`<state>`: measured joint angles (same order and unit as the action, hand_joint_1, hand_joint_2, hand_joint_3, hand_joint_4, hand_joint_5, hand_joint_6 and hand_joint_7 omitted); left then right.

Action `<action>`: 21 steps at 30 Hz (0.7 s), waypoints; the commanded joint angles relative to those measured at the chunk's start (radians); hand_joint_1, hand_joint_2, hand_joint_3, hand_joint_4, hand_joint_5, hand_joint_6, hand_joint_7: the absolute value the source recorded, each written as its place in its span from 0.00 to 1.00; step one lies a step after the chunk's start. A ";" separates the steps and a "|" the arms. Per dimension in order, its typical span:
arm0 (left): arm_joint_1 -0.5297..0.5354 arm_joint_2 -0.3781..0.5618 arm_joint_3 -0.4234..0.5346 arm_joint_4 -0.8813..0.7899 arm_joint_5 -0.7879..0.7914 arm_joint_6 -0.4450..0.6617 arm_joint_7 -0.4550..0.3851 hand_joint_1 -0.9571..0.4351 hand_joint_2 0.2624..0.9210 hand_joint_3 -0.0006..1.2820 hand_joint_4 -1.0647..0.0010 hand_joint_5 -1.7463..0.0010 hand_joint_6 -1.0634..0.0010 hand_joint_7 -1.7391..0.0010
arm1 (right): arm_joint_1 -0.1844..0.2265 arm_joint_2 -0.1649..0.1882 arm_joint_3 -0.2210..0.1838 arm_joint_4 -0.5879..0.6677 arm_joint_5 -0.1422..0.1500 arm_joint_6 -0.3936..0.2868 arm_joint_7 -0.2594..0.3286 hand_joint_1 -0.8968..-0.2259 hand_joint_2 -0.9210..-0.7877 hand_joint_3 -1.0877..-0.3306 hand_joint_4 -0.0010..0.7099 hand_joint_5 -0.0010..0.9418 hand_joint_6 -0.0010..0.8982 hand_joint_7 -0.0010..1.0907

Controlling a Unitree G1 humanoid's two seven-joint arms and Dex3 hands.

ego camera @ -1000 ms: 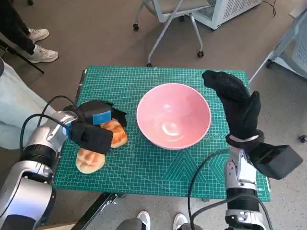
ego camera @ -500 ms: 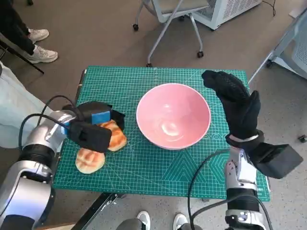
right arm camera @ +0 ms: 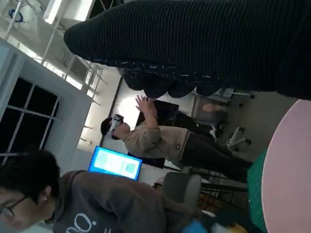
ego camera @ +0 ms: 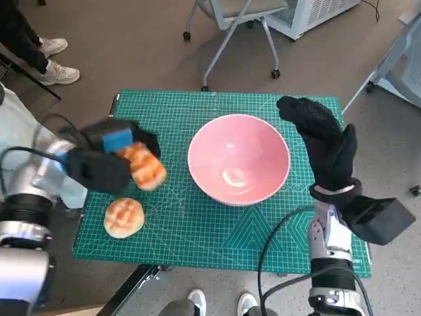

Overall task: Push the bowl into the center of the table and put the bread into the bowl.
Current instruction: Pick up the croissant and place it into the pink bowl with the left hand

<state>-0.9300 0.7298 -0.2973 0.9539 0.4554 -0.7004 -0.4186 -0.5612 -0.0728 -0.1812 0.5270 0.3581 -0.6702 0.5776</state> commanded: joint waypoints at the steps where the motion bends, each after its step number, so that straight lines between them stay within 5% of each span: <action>1: -0.004 0.026 0.057 -0.088 -0.068 -0.023 -0.019 0.69 1.00 0.07 0.49 0.15 0.27 0.53 | 0.015 -0.010 -0.008 0.017 0.014 0.015 0.005 0.36 0.00 0.39 0.24 0.00 0.09 0.43; 13: -0.064 0.011 0.114 -0.251 -0.112 0.001 -0.029 0.69 0.99 0.04 0.42 0.21 0.26 0.52 | 0.002 -0.014 -0.016 0.042 0.022 0.009 0.018 0.34 0.00 0.40 0.25 0.00 0.09 0.43; 21: -0.142 -0.068 0.094 -0.297 -0.103 0.039 -0.030 0.69 1.00 0.05 0.43 0.28 0.31 0.39 | -0.006 -0.018 -0.020 0.058 0.027 0.001 0.028 0.34 0.00 0.40 0.25 0.00 0.09 0.43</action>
<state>-1.0178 0.7035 -0.1952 0.6793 0.3554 -0.6677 -0.4500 -0.5724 -0.0843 -0.1964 0.5656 0.3782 -0.6719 0.5965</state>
